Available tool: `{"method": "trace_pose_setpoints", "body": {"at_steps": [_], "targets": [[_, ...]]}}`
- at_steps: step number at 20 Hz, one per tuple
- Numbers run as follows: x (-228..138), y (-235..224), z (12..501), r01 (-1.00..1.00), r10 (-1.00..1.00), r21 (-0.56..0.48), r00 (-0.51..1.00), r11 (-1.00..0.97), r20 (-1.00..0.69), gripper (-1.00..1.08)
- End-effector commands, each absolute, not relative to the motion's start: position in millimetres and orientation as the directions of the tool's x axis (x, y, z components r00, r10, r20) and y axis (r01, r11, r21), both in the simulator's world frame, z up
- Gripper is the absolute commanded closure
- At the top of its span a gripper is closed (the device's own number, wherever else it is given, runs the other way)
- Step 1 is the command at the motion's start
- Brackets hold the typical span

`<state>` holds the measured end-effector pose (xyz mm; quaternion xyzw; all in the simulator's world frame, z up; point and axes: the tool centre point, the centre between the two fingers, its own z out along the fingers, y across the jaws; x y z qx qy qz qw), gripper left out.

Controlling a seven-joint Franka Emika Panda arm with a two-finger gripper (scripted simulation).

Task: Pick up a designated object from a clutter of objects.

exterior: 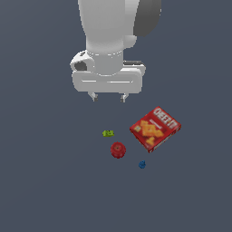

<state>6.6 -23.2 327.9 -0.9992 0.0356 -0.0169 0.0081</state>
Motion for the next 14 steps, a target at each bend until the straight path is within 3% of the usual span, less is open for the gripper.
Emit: {"method": "trace_pose_setpoints", "body": {"at_steps": [1,14], "targets": [[7,-23,328,-0.07,-0.07,-0.017,0.997,-0.997,0.034,-0.92],[10,-22,302,-0.187,-0.187,-0.034,0.982,-0.982,0.025,-0.92]]}}
